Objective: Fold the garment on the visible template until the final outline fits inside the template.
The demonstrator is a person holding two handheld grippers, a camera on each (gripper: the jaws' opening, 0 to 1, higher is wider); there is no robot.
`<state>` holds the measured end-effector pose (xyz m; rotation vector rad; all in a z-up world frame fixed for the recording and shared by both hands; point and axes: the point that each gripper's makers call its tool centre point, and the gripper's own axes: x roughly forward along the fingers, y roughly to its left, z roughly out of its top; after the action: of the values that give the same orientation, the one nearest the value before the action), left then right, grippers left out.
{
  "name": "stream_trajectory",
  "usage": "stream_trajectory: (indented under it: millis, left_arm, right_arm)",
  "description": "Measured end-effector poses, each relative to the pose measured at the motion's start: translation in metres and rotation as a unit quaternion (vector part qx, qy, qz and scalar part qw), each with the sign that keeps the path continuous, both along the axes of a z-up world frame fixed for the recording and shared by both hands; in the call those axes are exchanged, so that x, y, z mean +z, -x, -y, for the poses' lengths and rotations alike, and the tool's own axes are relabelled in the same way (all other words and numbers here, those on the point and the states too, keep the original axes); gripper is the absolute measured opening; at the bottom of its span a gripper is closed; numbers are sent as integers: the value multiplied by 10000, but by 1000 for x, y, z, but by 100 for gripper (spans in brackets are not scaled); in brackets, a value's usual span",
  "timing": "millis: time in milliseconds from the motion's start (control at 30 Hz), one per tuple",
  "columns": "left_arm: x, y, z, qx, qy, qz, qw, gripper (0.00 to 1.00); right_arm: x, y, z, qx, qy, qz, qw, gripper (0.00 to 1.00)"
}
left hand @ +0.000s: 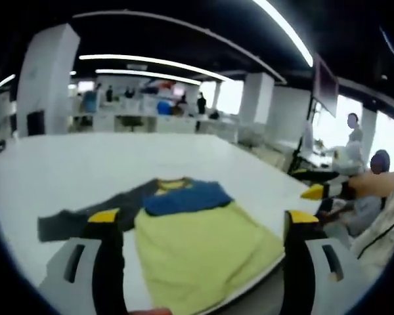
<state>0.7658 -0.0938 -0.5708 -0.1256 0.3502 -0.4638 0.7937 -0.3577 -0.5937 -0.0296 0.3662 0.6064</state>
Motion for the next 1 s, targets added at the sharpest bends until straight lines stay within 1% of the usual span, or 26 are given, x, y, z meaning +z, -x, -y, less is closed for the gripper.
stream_trajectory:
  millis: [67, 167, 233, 300, 333, 367, 400, 433, 467, 500, 533, 567, 600, 633, 667, 700, 767, 800, 833, 900, 967, 1000]
  left_arm:
    - [-6, -1, -7, 246, 199, -147, 9994, 96]
    - [-12, -4, -19, 504, 494, -235, 9972, 96]
    - [-13, -9, -36, 824, 817, -250, 9929, 95]
    - [-16, -17, -62, 1333, 1257, -293, 9826, 93]
    - [-23, -21, -82, 1778, 1584, -460, 9702, 91]
    - [-29, -23, -98, 2093, 1830, -548, 9590, 90]
    - [-38, -27, -122, 2536, 2150, -583, 9413, 89]
    - [-45, -29, -138, 2811, 2341, -644, 9285, 90]
    - [-56, -30, -162, 3199, 2610, -762, 9076, 90]
    - [-59, -30, -171, 3332, 2705, -789, 8998, 91]
    - [-63, -31, -189, 3634, 2953, -764, 8803, 91]
    - [-72, -35, -216, 3825, 3130, -723, 8663, 91]
    - [-82, -40, -242, 3961, 3157, -687, 8595, 91]
    - [-84, -41, -253, 4046, 3126, -654, 8569, 90]
    - [-85, -40, -261, 4135, 3045, -641, 8557, 90]
    - [-88, -40, -274, 4240, 2946, -631, 8541, 90]
    - [-92, -45, -295, 4329, 2975, -579, 8489, 90]
    - [-91, -46, -295, 4364, 3008, -568, 8460, 90]
    - [-93, -47, -302, 4430, 3075, -564, 8402, 90]
    - [-96, -55, -316, 4525, 3358, -471, 8248, 90]
    - [-99, -60, -322, 4567, 3458, -438, 8185, 91]
    - [-95, -63, -318, 4577, 3550, -390, 8142, 91]
  right_arm:
    - [-4, 2, 4, -32, -13, -52, 10000, 87]
    - [-8, 4, 7, -67, -37, -130, 9999, 86]
    - [-9, 5, 8, -68, -30, -174, 9998, 86]
    - [-7, 7, 10, -82, -36, -162, 9998, 86]
    - [-6, 8, 12, -94, -56, -159, 9998, 86]
    - [-5, 9, 13, -102, -68, -161, 9998, 85]
    - [-6, 11, 15, -118, -83, -167, 9998, 85]
    - [-7, 11, 16, -130, -88, -183, 9997, 85]
    - [-9, 12, 17, -148, -81, -231, 9996, 84]
    - [-10, 13, 18, -152, -71, -250, 9995, 84]
    - [-11, 15, 20, -167, -43, -276, 9995, 84]
    - [-11, 16, 22, -190, -23, -273, 9994, 84]
    - [-11, 17, 24, -215, -21, -277, 9994, 84]
    - [-11, 19, 26, -242, -25, -286, 9993, 84]
    - [-12, 20, 27, -273, -27, -306, 9992, 84]
    - [-13, 22, 29, -294, -20, -337, 9990, 84]
    - [-15, 26, 31, -314, 25, -382, 9988, 84]
    - [-16, 27, 31, -316, 45, -400, 9987, 84]
    - [-16, 29, 31, -316, 61, -418, 9986, 84]
    - [-18, 33, 32, -321, 111, -473, 9983, 84]
    - [-18, 35, 32, -316, 141, -501, 9981, 84]
    - [-17, 37, 32, -314, 165, -518, 9980, 84]
